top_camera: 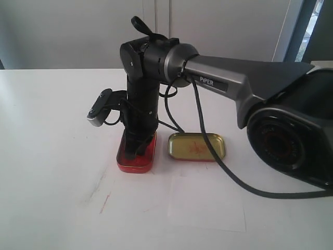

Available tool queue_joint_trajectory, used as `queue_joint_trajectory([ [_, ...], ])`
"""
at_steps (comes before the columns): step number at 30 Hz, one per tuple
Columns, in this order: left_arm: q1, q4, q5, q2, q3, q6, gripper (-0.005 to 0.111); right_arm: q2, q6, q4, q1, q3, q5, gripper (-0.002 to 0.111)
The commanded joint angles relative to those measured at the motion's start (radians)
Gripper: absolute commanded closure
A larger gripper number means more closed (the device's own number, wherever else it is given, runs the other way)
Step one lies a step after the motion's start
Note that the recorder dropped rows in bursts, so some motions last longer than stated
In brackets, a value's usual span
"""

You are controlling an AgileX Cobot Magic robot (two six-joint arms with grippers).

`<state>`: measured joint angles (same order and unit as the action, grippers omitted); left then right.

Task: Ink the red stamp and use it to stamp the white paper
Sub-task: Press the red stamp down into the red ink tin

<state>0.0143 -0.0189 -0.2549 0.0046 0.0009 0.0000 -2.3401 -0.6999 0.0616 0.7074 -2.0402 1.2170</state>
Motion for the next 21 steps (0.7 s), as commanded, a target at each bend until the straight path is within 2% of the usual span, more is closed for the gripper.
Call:
queue_joint_trajectory([
  [1, -0.004, -0.003, 0.001, -0.005, -0.001, 0.0, 0.107, 0.006, -0.012, 0.043, 0.002, -0.007, 0.004, 0.108],
  [21, -0.004, -0.003, 0.001, -0.005, -0.001, 0.0, 0.107, -0.046, -0.018, 0.052, 0.0, -0.005, -0.019, 0.108],
])
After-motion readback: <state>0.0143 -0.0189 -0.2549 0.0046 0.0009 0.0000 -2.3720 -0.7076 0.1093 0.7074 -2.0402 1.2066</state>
